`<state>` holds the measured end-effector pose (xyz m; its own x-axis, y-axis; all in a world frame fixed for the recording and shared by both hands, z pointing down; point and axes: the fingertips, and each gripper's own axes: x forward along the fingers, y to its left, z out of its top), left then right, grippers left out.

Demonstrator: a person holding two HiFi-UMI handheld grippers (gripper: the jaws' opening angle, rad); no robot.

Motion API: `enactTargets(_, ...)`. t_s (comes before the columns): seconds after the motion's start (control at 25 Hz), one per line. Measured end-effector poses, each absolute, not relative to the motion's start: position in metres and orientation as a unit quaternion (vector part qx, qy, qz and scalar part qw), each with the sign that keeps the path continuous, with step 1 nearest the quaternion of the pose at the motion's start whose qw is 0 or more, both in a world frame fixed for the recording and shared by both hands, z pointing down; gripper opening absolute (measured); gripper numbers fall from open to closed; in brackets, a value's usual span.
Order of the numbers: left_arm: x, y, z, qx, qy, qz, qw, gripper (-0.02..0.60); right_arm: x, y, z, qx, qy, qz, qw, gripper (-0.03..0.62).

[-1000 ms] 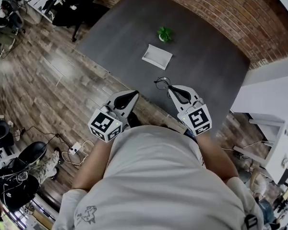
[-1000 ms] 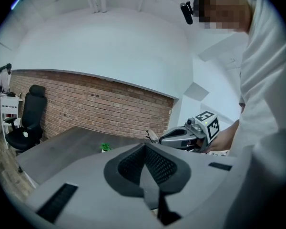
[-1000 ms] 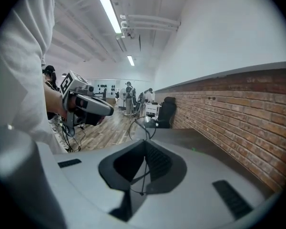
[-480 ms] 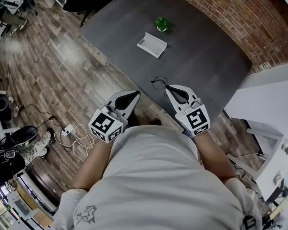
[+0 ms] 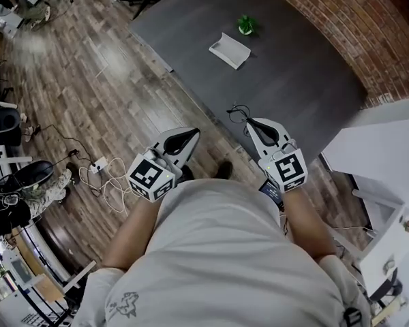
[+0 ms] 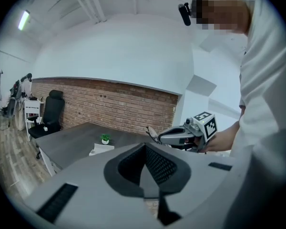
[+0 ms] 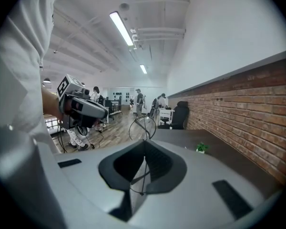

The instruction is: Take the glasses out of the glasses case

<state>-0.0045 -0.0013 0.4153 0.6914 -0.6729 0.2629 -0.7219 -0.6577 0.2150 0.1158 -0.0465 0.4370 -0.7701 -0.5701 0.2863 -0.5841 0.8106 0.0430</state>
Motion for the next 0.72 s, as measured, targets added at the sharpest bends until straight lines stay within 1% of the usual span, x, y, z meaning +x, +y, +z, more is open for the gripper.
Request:
enactTargets(0.28,-0.022,0.024,0.41,0.913,-0.373,0.076,0.15,0.011,0.106,-0.017,0.429,0.327,-0.934,0.023,0.143,0.014)
enactTargets(0.72,-0.081,0.095,0.404,0.918,-0.362,0.069,0.145,0.011,0.074,0.056,0.424,0.358,-0.921,0.021,0.155,0.014)
